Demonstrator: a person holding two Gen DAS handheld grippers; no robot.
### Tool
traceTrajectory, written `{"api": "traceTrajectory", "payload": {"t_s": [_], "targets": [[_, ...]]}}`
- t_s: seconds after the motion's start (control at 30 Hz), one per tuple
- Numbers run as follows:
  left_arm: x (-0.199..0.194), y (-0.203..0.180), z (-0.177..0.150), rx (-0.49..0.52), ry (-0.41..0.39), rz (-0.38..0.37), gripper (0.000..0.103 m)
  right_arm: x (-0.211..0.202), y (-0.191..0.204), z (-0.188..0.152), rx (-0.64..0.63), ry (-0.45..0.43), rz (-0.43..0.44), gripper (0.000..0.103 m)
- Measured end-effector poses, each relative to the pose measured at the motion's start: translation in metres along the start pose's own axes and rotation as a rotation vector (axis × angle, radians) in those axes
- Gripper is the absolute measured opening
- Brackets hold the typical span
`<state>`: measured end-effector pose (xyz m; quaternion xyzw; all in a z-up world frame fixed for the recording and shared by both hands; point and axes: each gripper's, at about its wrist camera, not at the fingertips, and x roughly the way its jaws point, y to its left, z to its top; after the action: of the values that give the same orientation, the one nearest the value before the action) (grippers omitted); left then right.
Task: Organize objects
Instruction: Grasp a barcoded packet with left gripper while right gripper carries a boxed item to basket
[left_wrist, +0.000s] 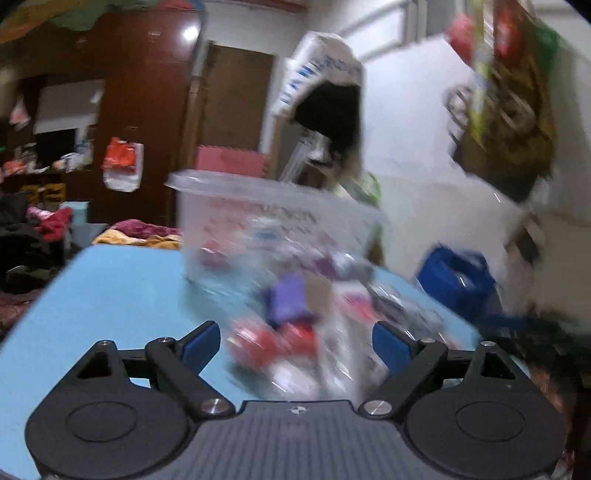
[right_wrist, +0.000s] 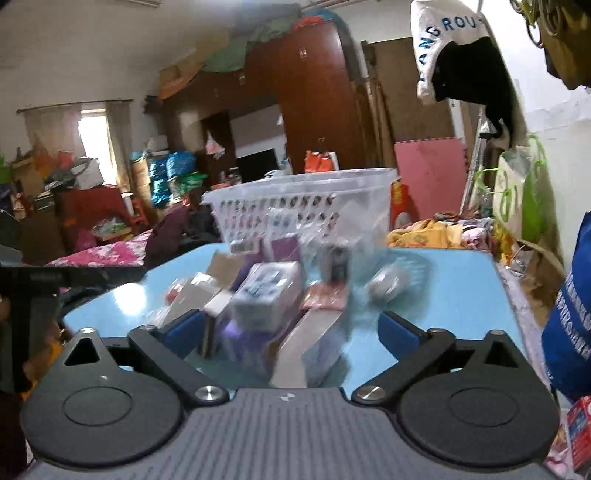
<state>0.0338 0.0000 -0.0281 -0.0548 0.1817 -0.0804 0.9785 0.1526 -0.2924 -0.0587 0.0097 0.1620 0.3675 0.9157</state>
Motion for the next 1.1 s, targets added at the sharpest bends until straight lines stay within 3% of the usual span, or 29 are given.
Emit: {"api": "traceTrajectory", "payload": {"t_s": [0.03,0.13,0.27,0.33,0.37,0.43,0.53,0.77,1.0,1.1], "targets": [[0.003,-0.006,-0.002,0.026,0.003,-0.005,0.086,0.005,0.005,0.004,-0.016,0.006,0.002,0.075],[0.011,-0.018,-0.011,0.064,0.014,0.021,0.069,0.020,0.011,0.013,-0.038,0.024,0.037,0.068],[0.018,-0.017,-0.016,0.077,0.012,0.051,0.064,0.045,0.014,0.018,-0.054,0.060,-0.003,0.061],[0.023,-0.018,-0.018,0.076,0.018,0.054,0.059,0.052,0.011,0.013,-0.035,0.077,0.010,0.046],[0.025,-0.019,-0.018,0.077,0.014,0.044,0.054,0.052,0.011,0.009,-0.030,0.075,0.016,0.044],[0.028,-0.028,-0.022,0.111,0.013,0.050,0.045,0.049,0.011,0.002,-0.020,0.067,0.017,0.042],[0.033,-0.038,-0.023,0.165,0.007,0.074,0.044,0.039,0.010,-0.004,-0.005,0.053,0.023,0.041],[0.032,-0.037,-0.018,0.159,0.022,0.057,0.043,0.031,0.020,-0.002,-0.034,0.024,0.002,0.041],[0.041,-0.044,-0.018,0.185,0.063,0.082,0.049,0.030,0.017,-0.003,-0.019,0.020,0.005,0.041],[0.039,-0.044,-0.018,0.185,0.053,0.077,0.042,0.028,0.015,-0.003,-0.010,0.015,0.002,0.041]]}}
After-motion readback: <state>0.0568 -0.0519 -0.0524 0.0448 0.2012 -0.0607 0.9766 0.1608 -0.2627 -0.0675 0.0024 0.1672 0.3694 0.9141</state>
